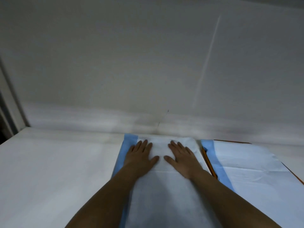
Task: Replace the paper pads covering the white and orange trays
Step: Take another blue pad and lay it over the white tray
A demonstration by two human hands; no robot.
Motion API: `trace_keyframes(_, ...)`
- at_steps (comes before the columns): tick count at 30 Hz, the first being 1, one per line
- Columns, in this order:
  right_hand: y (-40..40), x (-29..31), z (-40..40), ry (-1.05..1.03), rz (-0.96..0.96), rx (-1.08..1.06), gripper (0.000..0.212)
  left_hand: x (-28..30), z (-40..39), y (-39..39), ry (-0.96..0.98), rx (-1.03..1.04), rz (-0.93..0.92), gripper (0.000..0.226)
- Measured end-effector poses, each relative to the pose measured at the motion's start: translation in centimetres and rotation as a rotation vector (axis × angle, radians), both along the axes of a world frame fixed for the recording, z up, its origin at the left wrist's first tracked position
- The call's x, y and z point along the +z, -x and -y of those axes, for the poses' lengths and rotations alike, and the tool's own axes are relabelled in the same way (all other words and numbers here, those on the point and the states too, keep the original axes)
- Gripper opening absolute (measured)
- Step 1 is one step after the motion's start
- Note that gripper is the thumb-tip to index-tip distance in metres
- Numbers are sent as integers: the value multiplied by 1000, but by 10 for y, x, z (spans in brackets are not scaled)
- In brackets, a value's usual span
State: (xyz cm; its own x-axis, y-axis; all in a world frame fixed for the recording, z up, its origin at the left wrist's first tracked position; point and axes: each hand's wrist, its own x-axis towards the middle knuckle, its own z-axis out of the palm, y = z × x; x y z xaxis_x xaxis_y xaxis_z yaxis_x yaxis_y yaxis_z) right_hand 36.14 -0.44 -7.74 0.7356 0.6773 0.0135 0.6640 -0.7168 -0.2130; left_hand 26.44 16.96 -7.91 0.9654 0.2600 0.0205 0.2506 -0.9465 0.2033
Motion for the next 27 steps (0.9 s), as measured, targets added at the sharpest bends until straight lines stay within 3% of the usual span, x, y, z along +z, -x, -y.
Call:
trace_keyframes(2, 3, -2, 6, 8, 3, -92, 76, -2, -1, 4, 9, 99, 7, 75)
trace_keyframes(3, 2, -3, 7, 4, 1, -129, 71, -3, -3, 6, 7, 150, 10, 77)
trace_keyframes(8, 10, -1, 10, -91, 70, -326, 70, 3, 5, 13, 53, 283, 41, 69)
trace_keyframes(12, 55, 10, 13, -246, 133, -182, 85, 16, 35, 47, -39, 120, 98, 64)
trace_keyframes(14, 87, 13, 20, -158, 44, -93, 74, 18, 62, 72, 0, 11, 35, 64)
trace_keyframes(16, 116, 10, 32, -55, -26, -65, 67, 13, 88, 98, 38, -68, -30, 83)
trace_keyframes(17, 124, 7, 36, -40, -15, -55, 79, 8, 94, 107, 34, -78, -54, 89)
trace_keyframes(19, 137, 5, 53, 2, -1, -65, 121, 4, 95, 123, 18, -40, -81, 76)
trace_keyframes(20, 136, 5, 59, 7, -4, -91, 132, 4, 92, 129, 2, -7, -71, 72)
trace_keyframes(22, 134, 5, 70, 20, -42, -145, 137, 4, 84, 141, -30, 38, -71, 89)
trace_keyframes(24, 138, 12, 77, 42, -78, -155, 123, 4, 78, 149, -29, 62, -93, 115)
trace_keyframes(25, 140, 16, 80, 57, -82, -157, 107, 8, 77, 153, -21, 75, -102, 117)
trace_keyframes(27, 150, 22, 82, 89, -49, -159, 75, 17, 79, 160, -77, 73, -135, 92)
